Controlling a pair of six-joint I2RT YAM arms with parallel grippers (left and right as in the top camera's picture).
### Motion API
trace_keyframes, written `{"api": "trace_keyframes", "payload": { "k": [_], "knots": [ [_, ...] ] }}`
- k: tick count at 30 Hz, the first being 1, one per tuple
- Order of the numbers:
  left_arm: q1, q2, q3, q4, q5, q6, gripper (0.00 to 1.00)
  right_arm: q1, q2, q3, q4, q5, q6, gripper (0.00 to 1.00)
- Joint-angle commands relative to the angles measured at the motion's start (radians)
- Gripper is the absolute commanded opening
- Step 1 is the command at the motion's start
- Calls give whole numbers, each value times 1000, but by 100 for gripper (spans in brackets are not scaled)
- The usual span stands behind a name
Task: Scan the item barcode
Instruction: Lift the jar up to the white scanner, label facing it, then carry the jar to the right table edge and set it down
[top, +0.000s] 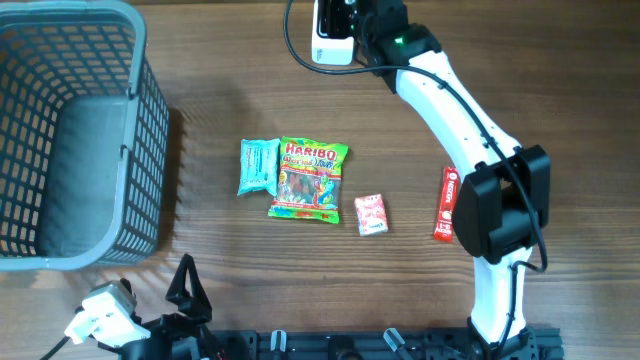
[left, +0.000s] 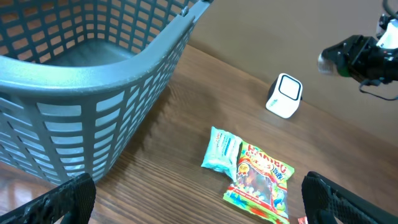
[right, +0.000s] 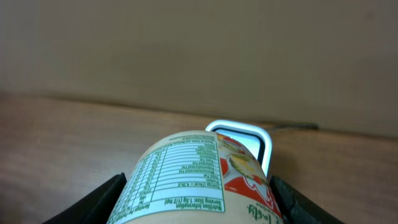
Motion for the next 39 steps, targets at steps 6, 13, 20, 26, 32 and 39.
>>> {"api": "trace_keyframes", "payload": {
  "k": [6,13,20,26,32,39],
  "knots": [
    [-3,-7,-2,3,-5,-8,100,2,234,16,387,57,-26,50],
    [-3,-7,-2,3,-5,-9,100,2,275,16,528,89,-29,48],
    [-3,-7,-2,3,-5,-8,100,1,275,16,556,110,-32,51],
    [-3,-7,-2,3,-5,-9,100,-3,193,17,477,110,-29,55],
    [-3,-7,-2,3,-5,-9,100,-77,-112,17,-106,170,28,56],
    [-3,-7,-2,3,-5,-9,100,-372,-196,16,-664,93,156,59]
  ]
}}
